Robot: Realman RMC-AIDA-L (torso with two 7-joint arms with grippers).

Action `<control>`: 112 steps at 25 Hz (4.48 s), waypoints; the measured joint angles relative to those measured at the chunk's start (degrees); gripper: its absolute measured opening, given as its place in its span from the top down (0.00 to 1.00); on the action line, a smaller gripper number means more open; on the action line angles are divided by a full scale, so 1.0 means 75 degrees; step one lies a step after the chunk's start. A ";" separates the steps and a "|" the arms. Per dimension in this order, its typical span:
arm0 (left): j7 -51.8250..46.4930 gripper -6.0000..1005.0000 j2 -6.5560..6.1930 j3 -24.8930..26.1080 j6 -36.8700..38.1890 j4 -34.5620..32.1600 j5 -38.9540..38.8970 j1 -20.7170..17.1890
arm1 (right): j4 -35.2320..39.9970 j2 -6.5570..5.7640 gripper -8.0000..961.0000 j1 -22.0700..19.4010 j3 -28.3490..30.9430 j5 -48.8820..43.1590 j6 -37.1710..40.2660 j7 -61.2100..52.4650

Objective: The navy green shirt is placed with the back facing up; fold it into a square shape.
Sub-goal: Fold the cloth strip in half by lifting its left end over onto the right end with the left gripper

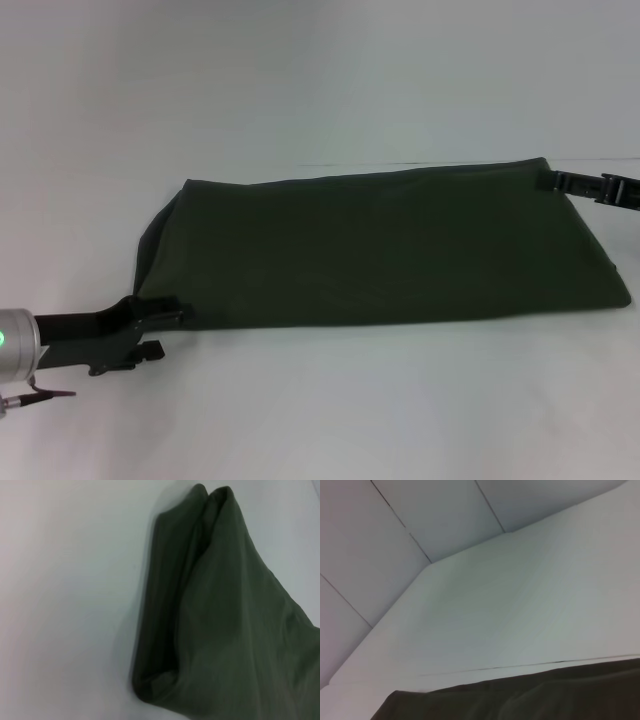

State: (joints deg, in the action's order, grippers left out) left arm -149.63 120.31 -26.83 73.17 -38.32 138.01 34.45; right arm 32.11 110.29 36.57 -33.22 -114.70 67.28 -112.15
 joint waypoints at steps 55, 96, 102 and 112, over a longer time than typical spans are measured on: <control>0.0052 0.22 -0.0125 -0.0013 -0.0617 0.0152 0.0205 0.0234 | 0.0079 0.0012 0.05 0.0037 0.0000 0.0199 -0.0007 0.0012; 0.0181 0.22 -0.0110 -0.0224 -0.1082 -0.0067 0.0163 0.0304 | 0.0079 0.0021 0.05 0.0057 0.0000 0.0317 -0.0005 0.0024; 0.0181 0.22 -0.0072 -0.0236 -0.0958 -0.0074 0.0192 0.0228 | 0.0079 0.0024 0.05 0.0057 0.0000 0.0317 -0.0006 0.0024; 0.0181 0.22 -0.0021 -0.0253 -0.1257 0.0102 0.0196 0.0299 | 0.0079 0.0024 0.05 0.0057 0.0000 0.0329 -0.0006 0.0024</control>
State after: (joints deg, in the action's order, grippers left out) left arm -148.27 120.15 -28.73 63.74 -37.55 139.48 36.69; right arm 32.69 110.47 37.00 -33.22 -112.23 67.23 -111.97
